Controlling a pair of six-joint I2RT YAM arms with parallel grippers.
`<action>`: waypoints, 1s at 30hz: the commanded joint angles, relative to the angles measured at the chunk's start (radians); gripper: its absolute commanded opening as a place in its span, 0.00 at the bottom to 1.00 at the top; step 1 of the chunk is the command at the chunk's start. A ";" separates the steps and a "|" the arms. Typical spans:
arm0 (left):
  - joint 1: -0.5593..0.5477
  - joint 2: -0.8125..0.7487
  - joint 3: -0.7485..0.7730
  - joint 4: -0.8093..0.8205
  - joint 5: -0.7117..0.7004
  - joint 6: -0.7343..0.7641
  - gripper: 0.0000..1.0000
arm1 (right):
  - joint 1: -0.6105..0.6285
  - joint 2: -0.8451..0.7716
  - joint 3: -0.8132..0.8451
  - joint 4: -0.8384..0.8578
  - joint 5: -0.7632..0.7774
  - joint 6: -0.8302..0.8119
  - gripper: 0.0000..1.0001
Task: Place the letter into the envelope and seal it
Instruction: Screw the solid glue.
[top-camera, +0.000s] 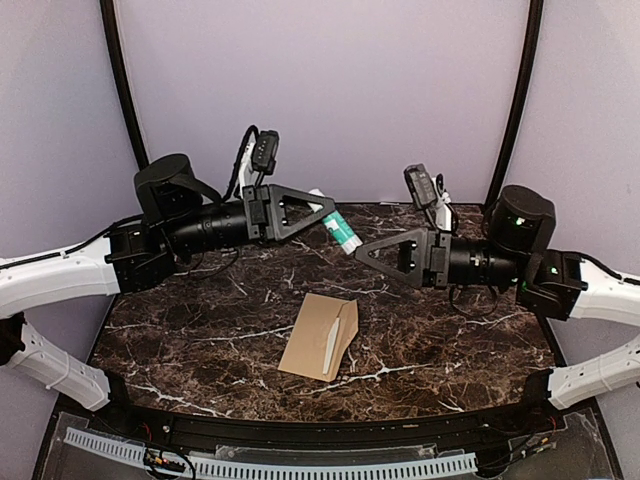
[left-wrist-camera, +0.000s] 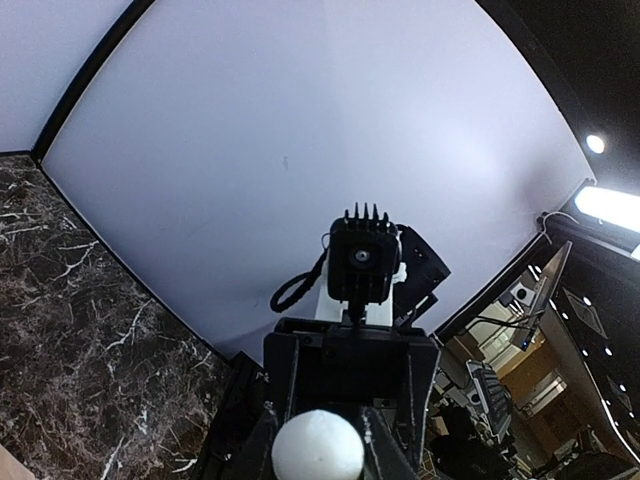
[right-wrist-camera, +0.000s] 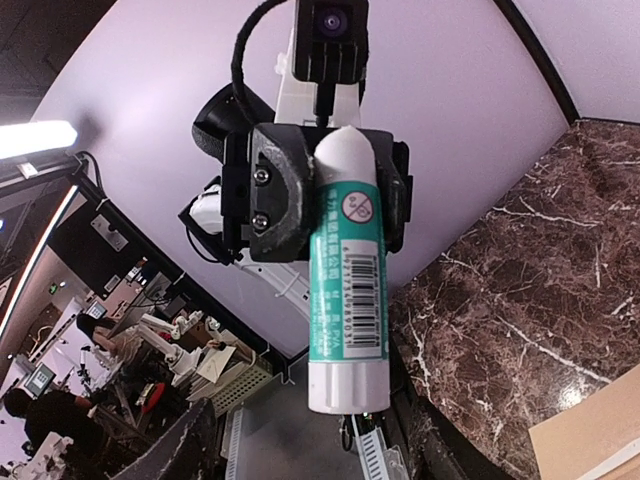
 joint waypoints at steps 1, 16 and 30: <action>0.007 -0.012 0.027 -0.003 0.103 0.037 0.00 | 0.004 0.003 -0.027 0.049 -0.128 0.018 0.60; 0.006 -0.002 0.027 0.019 0.173 0.025 0.00 | 0.007 0.048 -0.026 0.141 -0.146 0.032 0.44; 0.006 0.010 0.025 0.026 0.191 0.016 0.00 | 0.007 0.039 -0.033 0.123 -0.155 0.029 0.19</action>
